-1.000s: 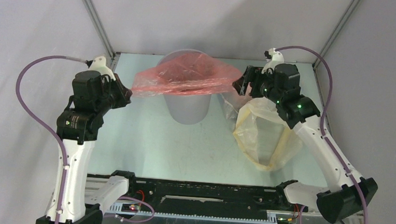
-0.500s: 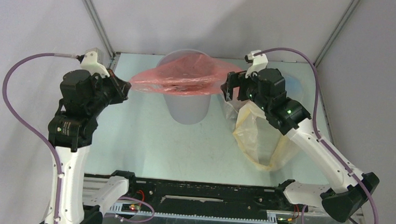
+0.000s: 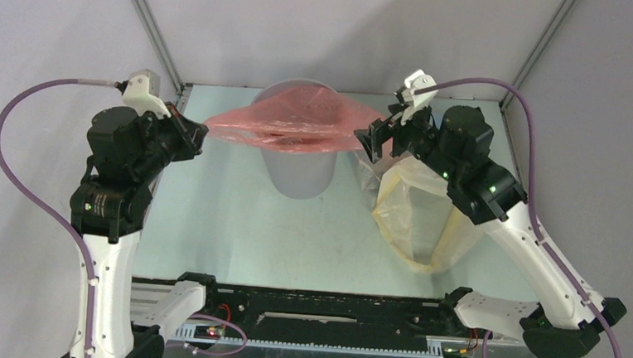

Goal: Put the trash bags into the trash bin

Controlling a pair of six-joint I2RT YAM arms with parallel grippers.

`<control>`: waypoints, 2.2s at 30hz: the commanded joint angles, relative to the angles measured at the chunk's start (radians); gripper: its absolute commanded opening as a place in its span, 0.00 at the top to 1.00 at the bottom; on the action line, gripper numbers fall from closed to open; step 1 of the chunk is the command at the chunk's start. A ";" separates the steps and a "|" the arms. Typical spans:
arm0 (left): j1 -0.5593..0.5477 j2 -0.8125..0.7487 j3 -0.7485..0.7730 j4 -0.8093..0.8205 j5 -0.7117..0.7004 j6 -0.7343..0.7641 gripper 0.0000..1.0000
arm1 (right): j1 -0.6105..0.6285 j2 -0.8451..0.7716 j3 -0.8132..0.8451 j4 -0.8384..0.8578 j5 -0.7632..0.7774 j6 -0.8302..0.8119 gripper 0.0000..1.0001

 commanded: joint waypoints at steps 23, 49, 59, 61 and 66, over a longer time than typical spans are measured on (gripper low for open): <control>0.008 0.015 0.074 -0.002 0.025 0.015 1.00 | 0.277 0.179 0.008 0.136 -0.083 0.001 0.68; 0.008 0.014 0.053 -0.001 0.032 0.036 1.00 | 0.121 0.463 0.325 0.094 -0.084 0.113 0.51; 0.008 0.015 0.055 -0.006 0.050 0.041 1.00 | 0.138 0.574 0.461 -0.039 -0.254 0.031 0.39; 0.008 0.015 0.056 -0.006 0.049 0.042 1.00 | 0.145 0.584 0.468 -0.052 -0.274 0.023 0.40; 0.007 0.017 0.062 -0.011 0.041 0.047 1.00 | 0.151 0.573 0.455 -0.087 -0.386 0.007 0.36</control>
